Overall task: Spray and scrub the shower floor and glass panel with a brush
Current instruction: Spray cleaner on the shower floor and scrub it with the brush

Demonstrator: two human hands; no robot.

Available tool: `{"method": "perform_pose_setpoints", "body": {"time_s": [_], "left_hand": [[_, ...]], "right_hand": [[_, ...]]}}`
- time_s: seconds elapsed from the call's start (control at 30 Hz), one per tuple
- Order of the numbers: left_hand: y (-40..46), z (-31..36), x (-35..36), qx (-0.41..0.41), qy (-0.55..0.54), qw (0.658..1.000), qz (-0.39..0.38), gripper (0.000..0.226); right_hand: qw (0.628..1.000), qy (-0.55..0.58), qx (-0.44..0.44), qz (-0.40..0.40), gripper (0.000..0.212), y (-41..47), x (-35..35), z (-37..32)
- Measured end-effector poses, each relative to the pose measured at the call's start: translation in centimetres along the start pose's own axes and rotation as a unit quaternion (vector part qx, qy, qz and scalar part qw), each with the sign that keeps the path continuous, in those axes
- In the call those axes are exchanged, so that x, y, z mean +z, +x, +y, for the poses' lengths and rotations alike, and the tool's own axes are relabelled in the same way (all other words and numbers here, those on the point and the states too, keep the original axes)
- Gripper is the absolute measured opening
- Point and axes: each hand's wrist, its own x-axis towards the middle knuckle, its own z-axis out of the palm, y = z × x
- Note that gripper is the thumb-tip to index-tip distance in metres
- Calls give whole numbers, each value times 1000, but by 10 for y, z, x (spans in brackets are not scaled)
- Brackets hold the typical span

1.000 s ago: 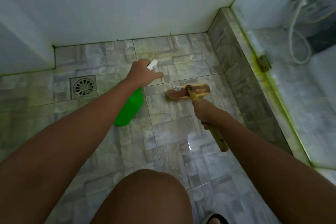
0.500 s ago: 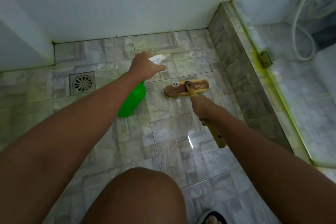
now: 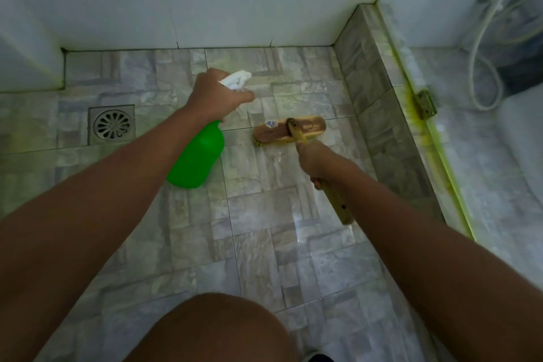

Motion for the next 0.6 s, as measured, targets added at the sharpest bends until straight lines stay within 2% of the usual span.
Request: {"method": "perform_pose_setpoints", "body": {"time_s": [0.07, 0.17, 0.23, 0.33, 0.43, 0.5, 0.6], "left_hand": [[0, -3, -5, 8, -27, 1000, -14, 40], [-3, -14, -14, 38, -41, 998, -8, 38], [-7, -22, -21, 43, -70, 997, -4, 42], [-17, -29, -26, 36, -88, 995, -1, 48], [-23, -34, -28, 12, -101, 995, 23, 56], [-20, -36, -28, 10, -78, 996, 44, 43], [-13, -40, -29, 19, -32, 998, 55, 37]], "right_hand": [[999, -18, -34, -6, 15, 18, -14, -23], [993, -99, -53, 25, 30, 60, -43, -72], [979, -173, -88, 56, 31, 96, -61, -102], [965, -234, -91, 69, 30, 119, -70, -120], [958, -255, -126, 47, 8, 82, -54, -98], [962, -242, -123, 8, 6, 55, -39, -57], [979, -181, -82, -52, 26, 3, -16, 6]]}}
